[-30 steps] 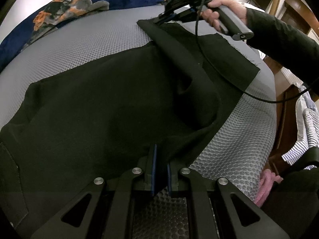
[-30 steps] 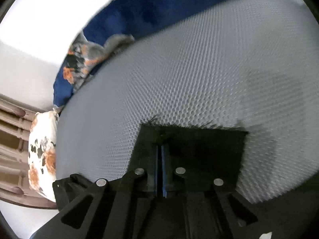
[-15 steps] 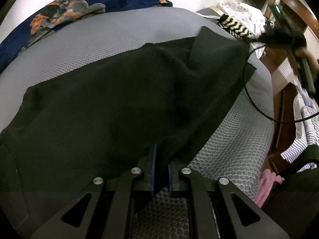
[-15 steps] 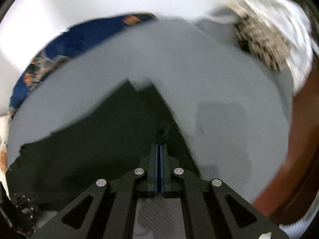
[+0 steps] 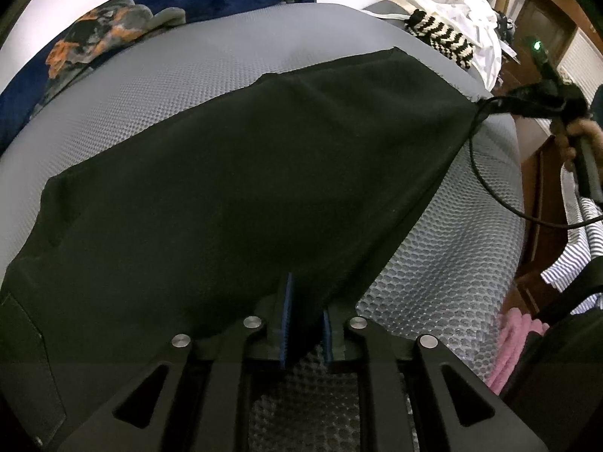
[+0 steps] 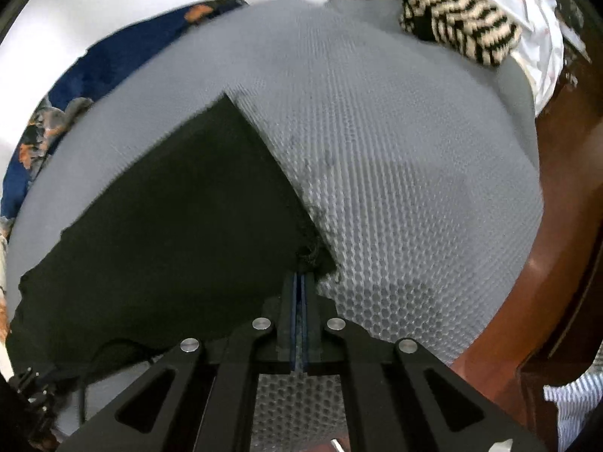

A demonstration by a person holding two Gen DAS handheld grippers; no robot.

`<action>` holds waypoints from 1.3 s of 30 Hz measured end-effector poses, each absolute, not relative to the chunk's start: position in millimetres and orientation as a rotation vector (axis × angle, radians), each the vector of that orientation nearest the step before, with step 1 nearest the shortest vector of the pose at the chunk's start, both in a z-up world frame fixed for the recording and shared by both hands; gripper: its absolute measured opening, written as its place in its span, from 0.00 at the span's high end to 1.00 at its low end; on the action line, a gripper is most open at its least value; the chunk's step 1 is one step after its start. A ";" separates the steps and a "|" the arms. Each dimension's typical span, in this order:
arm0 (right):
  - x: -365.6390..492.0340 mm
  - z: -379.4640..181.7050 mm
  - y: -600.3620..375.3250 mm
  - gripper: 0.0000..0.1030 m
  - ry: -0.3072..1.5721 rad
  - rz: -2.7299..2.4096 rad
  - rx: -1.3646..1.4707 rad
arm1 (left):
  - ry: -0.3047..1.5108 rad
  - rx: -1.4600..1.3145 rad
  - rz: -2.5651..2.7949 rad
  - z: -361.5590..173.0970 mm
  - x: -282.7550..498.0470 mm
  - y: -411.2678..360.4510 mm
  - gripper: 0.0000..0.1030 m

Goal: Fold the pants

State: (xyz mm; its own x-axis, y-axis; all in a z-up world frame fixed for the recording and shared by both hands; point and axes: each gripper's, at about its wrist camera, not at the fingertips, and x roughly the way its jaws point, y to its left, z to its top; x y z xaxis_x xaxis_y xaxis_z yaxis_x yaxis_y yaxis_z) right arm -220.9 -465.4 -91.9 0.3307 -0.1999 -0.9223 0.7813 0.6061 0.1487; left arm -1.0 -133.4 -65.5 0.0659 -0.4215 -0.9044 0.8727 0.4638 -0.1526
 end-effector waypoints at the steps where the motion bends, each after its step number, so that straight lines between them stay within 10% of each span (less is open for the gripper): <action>1: -221.9 -94.0 -466.8 1.00 1.038 -0.702 0.666 | 1.124 0.498 -1.040 -63.8 0.6 -130.4 0.81; 13: -219.2 -92.3 -472.9 0.94 1.045 -0.670 0.661 | 1.089 0.245 -0.928 -24.1 42.2 -69.5 0.54; 21: -194.2 -46.8 -514.0 0.76 0.987 -0.505 0.709 | 1.104 0.158 -0.689 -34.9 83.7 -40.4 0.54; 39: -49.3 -83.5 -569.6 0.76 1.171 -0.216 0.612 | 1.131 0.090 -0.431 -33.4 104.0 -12.4 0.54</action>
State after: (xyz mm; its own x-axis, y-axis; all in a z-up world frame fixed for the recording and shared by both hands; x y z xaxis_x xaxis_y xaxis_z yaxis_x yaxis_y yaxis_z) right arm -49.3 -569.6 -83.5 0.3908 0.1509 -0.9080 0.4647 0.8192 0.3361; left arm 104.0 -12.4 -33.4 0.3533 -0.2876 -0.8902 0.3773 0.9146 -0.1458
